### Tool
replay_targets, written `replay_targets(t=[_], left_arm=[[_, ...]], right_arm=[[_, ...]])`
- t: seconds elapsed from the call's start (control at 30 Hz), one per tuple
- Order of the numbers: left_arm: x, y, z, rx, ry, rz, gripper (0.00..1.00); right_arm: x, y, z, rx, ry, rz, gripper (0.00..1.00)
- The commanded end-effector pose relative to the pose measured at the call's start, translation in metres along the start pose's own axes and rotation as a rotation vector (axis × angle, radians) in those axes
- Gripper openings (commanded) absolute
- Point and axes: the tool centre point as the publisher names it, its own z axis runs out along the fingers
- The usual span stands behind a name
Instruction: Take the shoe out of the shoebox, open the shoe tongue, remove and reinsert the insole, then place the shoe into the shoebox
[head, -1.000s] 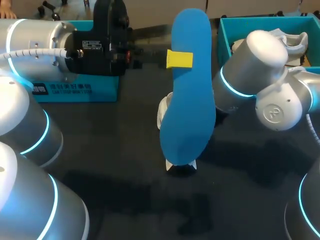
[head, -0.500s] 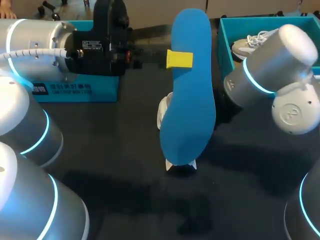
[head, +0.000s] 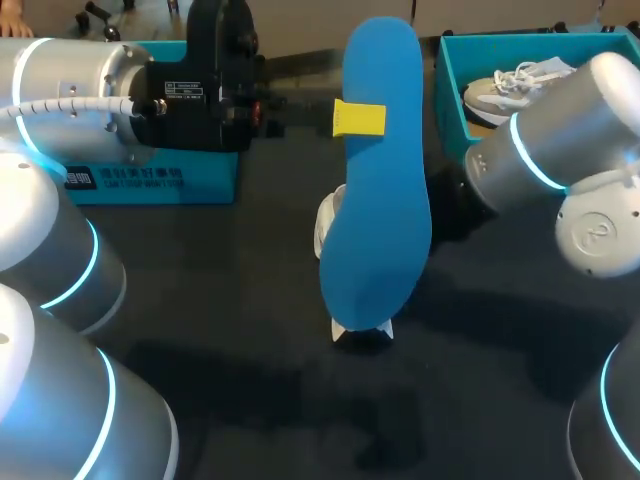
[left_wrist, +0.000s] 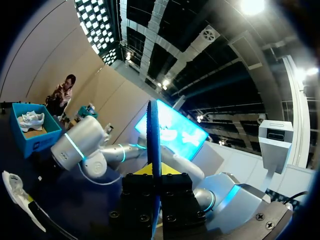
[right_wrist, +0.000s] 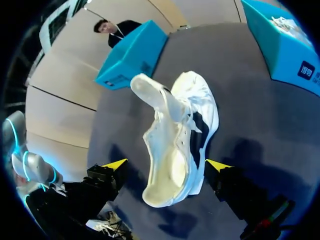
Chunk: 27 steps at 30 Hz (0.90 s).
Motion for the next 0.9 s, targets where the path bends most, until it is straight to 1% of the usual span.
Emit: replay_targets(t=[0.03,0.1,0.2,0.33,0.4,0.43,0.53,0.67,0.8,0.87,0.9], left_arm=[[0.000,0.001,0.001,0.001,0.000,0.001,0.00],[-0.003,0.004,-0.001,-0.017,-0.019,0.065,0.00],[-0.010,0.003,-0.002,-0.027,-0.033,0.098,0.00],[-0.017,0.001,-0.004,-0.033,-0.042,0.163,0.00],[-0.022,0.001,-0.006,-0.029,-0.041,0.224,0.00],[-0.023,0.001,-0.007,-0.029,-0.039,0.251,0.00],[-0.028,0.004,-0.009,-0.027,-0.050,0.321,0.00],[-0.035,0.009,-0.013,-0.056,-0.065,0.411,0.00],[-0.043,0.012,-0.020,-0.044,-0.101,0.534,0.00],[-0.045,0.012,-0.022,-0.021,-0.109,0.578,0.00],[-0.046,0.012,-0.023,-0.015,-0.110,0.611,0.00]], right_arm=[[-0.010,-0.013,-0.018,-0.054,0.144,0.007,1.00],[-0.008,-0.012,-0.026,-0.068,0.185,0.011,1.00],[-0.005,-0.011,-0.035,-0.072,0.222,0.008,1.00],[-0.002,-0.007,-0.045,-0.060,0.267,-0.004,1.00],[0.000,-0.003,-0.052,-0.079,0.327,-0.001,1.00],[0.002,-0.002,-0.054,-0.081,0.326,0.004,1.00],[0.002,0.001,-0.062,-0.091,0.355,0.005,1.00],[0.005,0.005,-0.072,-0.102,0.424,0.006,1.00],[0.006,0.009,-0.081,-0.126,0.492,0.034,1.00],[0.005,0.011,-0.085,-0.132,0.503,0.077,1.00],[0.006,0.012,-0.087,-0.147,0.530,0.051,1.00]])
